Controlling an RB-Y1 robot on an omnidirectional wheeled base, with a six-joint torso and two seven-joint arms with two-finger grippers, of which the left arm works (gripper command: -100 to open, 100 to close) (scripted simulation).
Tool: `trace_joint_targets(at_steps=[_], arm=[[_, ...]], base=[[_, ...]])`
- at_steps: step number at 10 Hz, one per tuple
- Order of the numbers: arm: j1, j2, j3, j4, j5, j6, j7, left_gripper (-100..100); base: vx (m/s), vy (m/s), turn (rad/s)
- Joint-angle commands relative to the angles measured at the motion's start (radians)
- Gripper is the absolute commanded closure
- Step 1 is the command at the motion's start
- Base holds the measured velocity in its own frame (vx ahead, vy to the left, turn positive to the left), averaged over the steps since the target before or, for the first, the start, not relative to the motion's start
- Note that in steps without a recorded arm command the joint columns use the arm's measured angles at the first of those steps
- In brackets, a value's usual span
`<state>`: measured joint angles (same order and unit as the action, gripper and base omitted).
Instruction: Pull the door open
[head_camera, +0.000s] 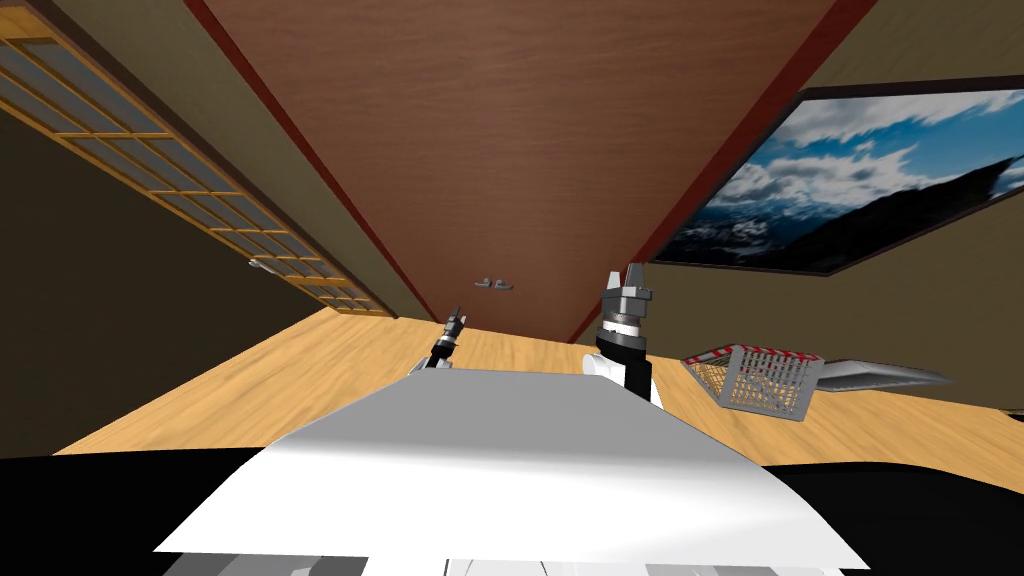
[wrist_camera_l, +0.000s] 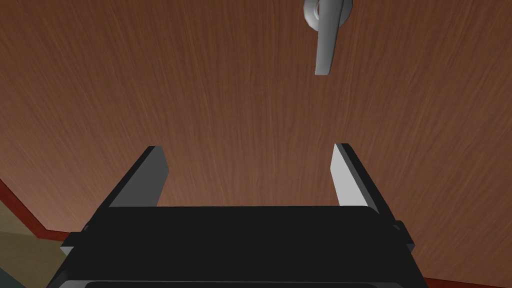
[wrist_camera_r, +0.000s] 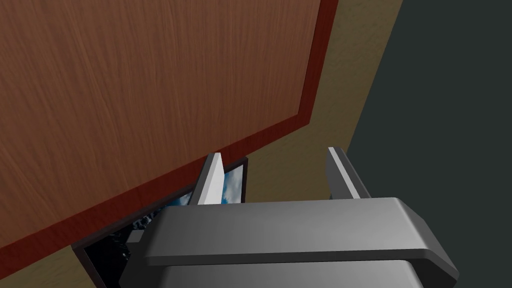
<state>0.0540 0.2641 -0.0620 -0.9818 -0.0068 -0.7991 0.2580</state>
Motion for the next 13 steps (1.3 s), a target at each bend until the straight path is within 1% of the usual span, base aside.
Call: trace_joint_targets(at_steps=[1, 5, 10, 12, 13], arm=[[-0.014, 0.009, -0.002, 0.043, 0.003, -0.016, 0.008, -100], [-0.048, 0.024, -0.008, 0.141, 0.011, -0.049, 0.023, -100], [-0.085, 0.041, -0.015, 0.247, 0.018, -0.084, 0.039, -100], [-0.109, 0.051, -0.019, 0.315, 0.023, -0.107, 0.05, -100], [-0.115, 0.054, -0.02, 0.331, 0.025, -0.112, 0.052, -100]], base=[[0.108, -0.03, -0.031], [0.091, -0.024, -0.023], [0.097, -0.025, -0.02], [0.138, -0.007, -0.036], [0.123, -0.025, -0.024]])
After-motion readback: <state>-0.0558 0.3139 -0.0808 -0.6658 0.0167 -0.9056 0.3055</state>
